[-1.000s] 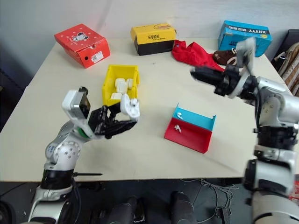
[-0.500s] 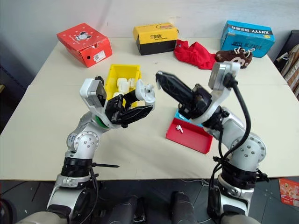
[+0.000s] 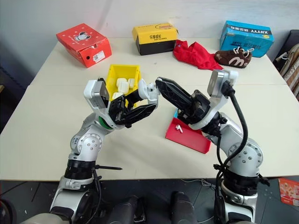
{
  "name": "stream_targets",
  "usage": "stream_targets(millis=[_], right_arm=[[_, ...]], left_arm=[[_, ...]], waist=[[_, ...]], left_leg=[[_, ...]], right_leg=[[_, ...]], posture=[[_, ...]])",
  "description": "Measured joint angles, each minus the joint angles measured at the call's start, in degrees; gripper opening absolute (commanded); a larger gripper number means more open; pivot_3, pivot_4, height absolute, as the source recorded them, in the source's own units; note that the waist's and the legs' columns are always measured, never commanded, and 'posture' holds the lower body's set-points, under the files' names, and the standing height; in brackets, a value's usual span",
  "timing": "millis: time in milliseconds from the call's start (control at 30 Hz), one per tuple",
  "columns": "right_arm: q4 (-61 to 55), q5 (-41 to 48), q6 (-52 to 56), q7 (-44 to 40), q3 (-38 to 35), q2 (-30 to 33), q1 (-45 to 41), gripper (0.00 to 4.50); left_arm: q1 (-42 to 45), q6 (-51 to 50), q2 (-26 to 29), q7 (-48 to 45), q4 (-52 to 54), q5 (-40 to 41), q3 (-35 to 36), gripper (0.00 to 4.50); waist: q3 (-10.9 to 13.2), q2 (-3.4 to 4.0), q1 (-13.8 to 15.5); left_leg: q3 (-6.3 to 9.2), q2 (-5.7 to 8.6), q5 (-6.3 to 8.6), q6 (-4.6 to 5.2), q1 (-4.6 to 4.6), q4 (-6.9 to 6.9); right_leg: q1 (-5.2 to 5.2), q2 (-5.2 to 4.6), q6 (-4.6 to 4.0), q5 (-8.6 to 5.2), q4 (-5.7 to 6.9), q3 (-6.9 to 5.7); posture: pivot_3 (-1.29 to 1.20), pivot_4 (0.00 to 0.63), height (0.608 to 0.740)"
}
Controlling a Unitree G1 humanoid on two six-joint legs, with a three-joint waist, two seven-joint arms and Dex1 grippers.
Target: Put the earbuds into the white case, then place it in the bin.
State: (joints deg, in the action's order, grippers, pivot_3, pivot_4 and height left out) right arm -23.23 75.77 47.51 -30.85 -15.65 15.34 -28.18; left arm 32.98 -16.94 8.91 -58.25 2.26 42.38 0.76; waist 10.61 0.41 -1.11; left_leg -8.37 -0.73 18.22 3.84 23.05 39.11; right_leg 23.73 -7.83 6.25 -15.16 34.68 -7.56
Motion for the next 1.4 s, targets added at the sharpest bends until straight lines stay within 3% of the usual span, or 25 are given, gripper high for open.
stream_targets(millis=[300, 800, 1033, 1100, 1167, 1333, 1400], right_arm=[[0.04, 5.31, -0.20, 2.27, 2.00, 0.54, 0.30, 0.42], [-1.02, 0.44, -5.02, -0.57, 4.75, 3.20, 3.88, 0.42], [-1.07, -1.81, -4.90, -1.15, 5.64, 5.66, 6.35, 2.81], [-1.52, -0.30, -4.33, -1.34, 5.05, 8.06, 6.85, 3.46], [-3.27, 4.08, -2.24, -2.24, 1.30, 14.46, 9.42, 4.18], [-3.96, 4.85, -1.16, -4.69, -4.42, 23.04, 14.77, 4.18], [-4.00, 0.82, -2.13, -7.46, -5.25, 26.00, 16.24, 3.77]], left_arm=[[0.02, 1.16, -0.94, 1.21, 0.06, -1.12, -0.69, 2.77], [-0.33, 1.47, -2.13, 3.07, 0.00, -2.26, -1.28, 2.77], [-0.22, 2.16, -1.97, 3.20, 0.09, -2.15, 0.21, 2.77], [-0.27, 1.98, -1.60, 2.87, 0.74, -2.15, -0.10, 2.77], [-0.77, 1.47, 0.91, 1.74, 1.88, -2.17, -0.22, 2.77], [-2.58, -0.83, 9.54, 0.39, 1.98, -4.48, -0.13, 2.77], [-2.69, -1.08, 14.50, -0.46, 1.98, -7.58, -0.94, 2.77]], waist=[[0.00, 0.00, 0.31], [0.00, 0.00, 1.01], [0.00, 0.00, 1.06], [0.01, -0.01, 1.18], [0.01, -0.01, 1.28], [0.01, -0.03, 1.07], [0.01, -0.02, 1.05]], left_leg=[[0.02, -0.01, 0.00, 0.00, 0.01, 0.00], [0.02, -0.01, 0.01, 0.02, 0.02, 0.00], [0.02, -0.04, 0.02, 0.02, 0.05, 0.00], [0.03, -0.02, 0.04, 0.07, 0.07, 0.00], [0.05, -0.01, 0.10, 0.13, 0.08, 0.00], [0.04, -0.06, 0.14, 0.11, 0.07, 0.00], [-0.01, -0.06, 0.14, 0.10, 0.06, 0.00]], right_leg=[[0.00, -0.01, 0.00, 0.00, -0.03, 0.10], [0.00, -0.02, 0.00, 0.00, -0.09, 0.07], [-0.01, -0.02, 0.00, 0.00, -0.14, 0.06], [-0.01, -0.05, 0.01, 0.01, -0.18, 0.04], [-0.04, -0.13, 0.02, 0.01, -0.25, 0.02], [-0.04, -0.29, 0.02, 0.01, -0.29, -0.03], [-0.04, -0.08, 0.02, 0.01, -0.29, -0.03]], posture=[[0.00, 0.150, 0.740], [0.00, 0.150, 0.740], [0.00, 0.150, 0.740], [0.00, 0.150, 0.740], [0.00, 0.150, 0.740], [0.00, 0.150, 0.740], [0.00, 0.150, 0.740]])
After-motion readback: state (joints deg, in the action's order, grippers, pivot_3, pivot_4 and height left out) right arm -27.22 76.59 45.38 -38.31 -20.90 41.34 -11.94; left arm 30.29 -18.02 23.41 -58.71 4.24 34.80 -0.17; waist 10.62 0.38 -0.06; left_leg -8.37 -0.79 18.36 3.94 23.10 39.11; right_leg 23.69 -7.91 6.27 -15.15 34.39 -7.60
